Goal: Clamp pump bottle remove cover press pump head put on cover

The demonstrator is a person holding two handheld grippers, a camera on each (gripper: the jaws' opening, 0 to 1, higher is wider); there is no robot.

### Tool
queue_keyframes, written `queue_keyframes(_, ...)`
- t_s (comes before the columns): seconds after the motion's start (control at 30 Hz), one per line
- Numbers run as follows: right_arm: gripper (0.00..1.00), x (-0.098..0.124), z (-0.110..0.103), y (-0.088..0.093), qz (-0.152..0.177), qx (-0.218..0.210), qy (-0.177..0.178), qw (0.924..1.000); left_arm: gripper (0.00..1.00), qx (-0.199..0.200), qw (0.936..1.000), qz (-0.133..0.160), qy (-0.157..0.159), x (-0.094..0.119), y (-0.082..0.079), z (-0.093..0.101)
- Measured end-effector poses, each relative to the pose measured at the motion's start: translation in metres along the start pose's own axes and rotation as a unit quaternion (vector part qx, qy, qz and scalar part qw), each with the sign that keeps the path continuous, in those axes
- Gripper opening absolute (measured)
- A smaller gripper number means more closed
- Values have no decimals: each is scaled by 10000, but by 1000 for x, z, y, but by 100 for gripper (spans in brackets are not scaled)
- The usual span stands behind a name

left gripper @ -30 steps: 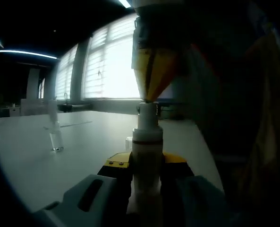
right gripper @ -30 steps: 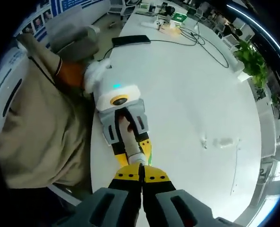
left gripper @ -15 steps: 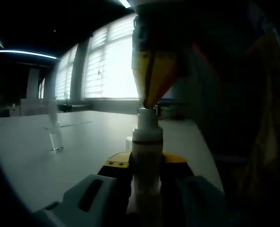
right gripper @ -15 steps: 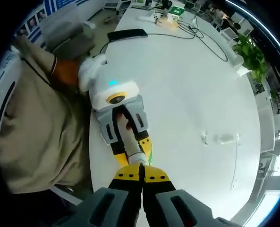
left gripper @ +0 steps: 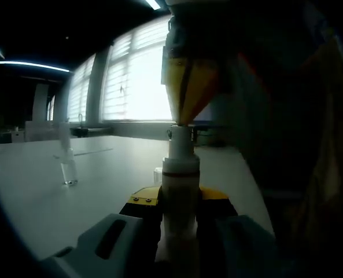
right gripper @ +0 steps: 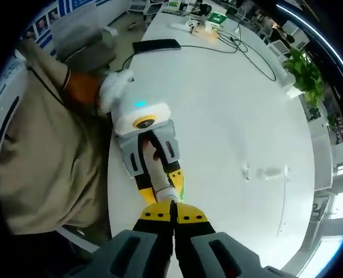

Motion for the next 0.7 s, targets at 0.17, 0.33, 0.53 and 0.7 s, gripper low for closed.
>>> queue_keyframes(0.17, 0, 0, 0, 0, 27, 71, 21, 10000, 14, 2, 10000, 1, -3, 0, 0, 0)
queue_keyframes(0.33, 0, 0, 0, 0, 56, 51, 10, 10000, 14, -1, 10000, 1, -4, 0, 0, 0)
queue_keyframes(0.53, 0, 0, 2, 1, 99, -27, -64, 9999, 14, 4, 10000, 2, -1, 0, 0, 0)
queue_keyframes(0.7, 0, 0, 1, 0, 137, -39, -82, 9999, 14, 4, 10000, 2, -4, 0, 0, 2)
Point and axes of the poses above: the point that each gripper's makers call its tool centre point, and the gripper's own axes: x roughly backward along the fingers, z roughly to its right, y roughly out of its underside, the point moved 3 cm from there along x, roughly backward along the fingers, and after that the axes turned 8 degrees about y, right-handed, at the moved point
